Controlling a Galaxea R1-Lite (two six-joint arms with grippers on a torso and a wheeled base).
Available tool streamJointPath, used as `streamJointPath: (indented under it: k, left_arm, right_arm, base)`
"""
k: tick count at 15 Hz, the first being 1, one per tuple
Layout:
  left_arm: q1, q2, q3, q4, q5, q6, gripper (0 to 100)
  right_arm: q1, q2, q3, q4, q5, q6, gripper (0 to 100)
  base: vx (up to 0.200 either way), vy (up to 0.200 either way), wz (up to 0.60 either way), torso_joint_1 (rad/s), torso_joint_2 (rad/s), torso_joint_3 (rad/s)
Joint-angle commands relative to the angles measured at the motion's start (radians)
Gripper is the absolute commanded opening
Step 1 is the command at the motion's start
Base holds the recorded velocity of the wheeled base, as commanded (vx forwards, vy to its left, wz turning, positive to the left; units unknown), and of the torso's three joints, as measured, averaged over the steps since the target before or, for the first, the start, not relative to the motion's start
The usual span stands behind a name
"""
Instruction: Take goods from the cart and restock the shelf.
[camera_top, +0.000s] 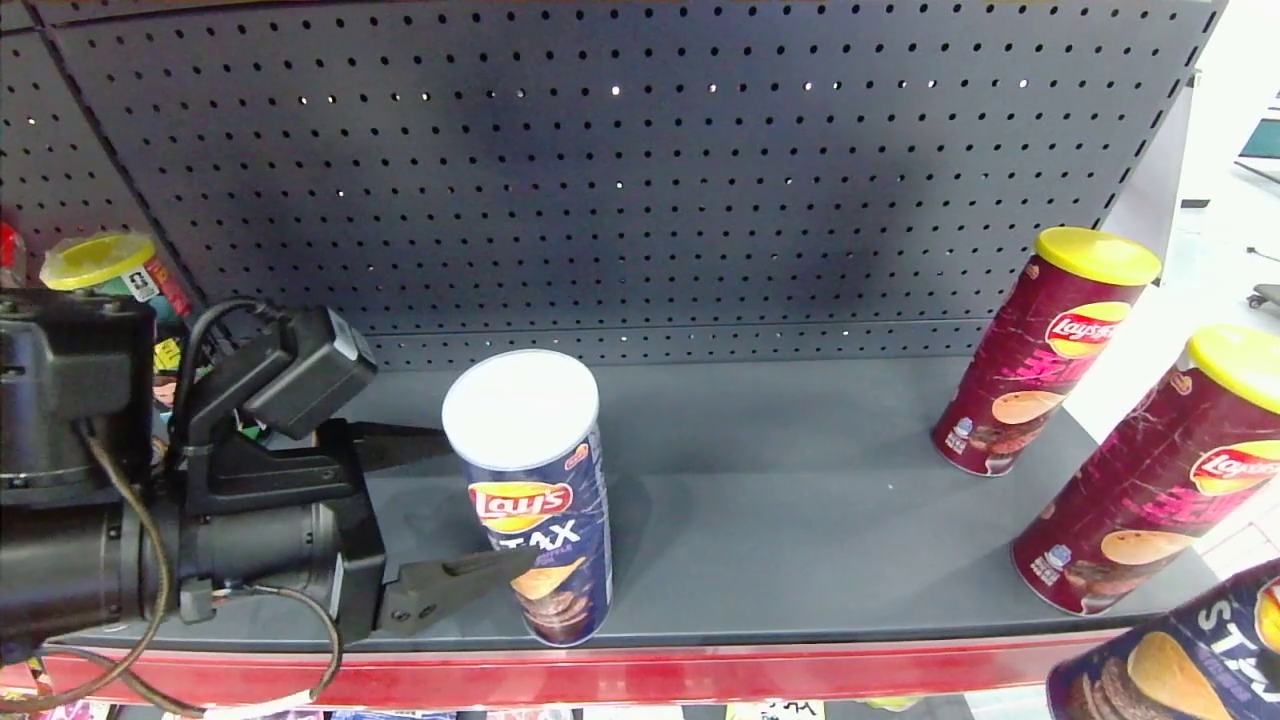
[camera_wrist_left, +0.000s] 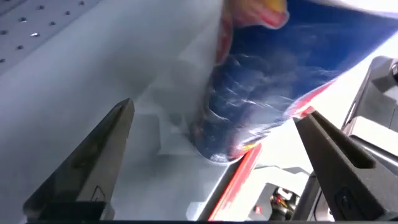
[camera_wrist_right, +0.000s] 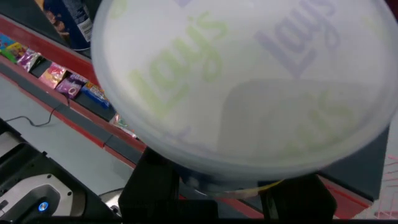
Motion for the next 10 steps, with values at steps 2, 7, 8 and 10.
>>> streamJointPath:
  k: [2, 7, 8, 10]
  left_arm:
    - [0.008, -0.097, 0.03, 0.002, 0.002, -0.006, 100]
    - [0.026, -0.301, 0.14, 0.005, 0.025, -0.048, 100]
    - [0.028, -0.339, 0.151, 0.005, 0.049, -0.048, 100]
    - [0.028, -0.405, 0.18, 0.007, 0.104, -0.048, 100]
  right_arm:
    - [0.054, 0.107, -0.046, -0.001, 0.001, -0.01, 0]
    - [0.173, 0.282, -0.175, -0.001, -0.002, -0.015, 0]
    - [0.201, 0.316, -0.199, -0.001, -0.007, -0.022, 0]
    - [0.244, 0.38, -0.25, 0.0, -0.011, -0.048, 0]
  base:
    - [0.0, 0.0, 0.0, 0.0, 0.0, 0.0]
    - [0.0, 0.0, 0.0, 0.0, 0.0, 0.0]
    - [0.0, 0.0, 0.0, 0.0, 0.0, 0.0]
    - [0.0, 0.0, 0.0, 0.0, 0.0, 0.0]
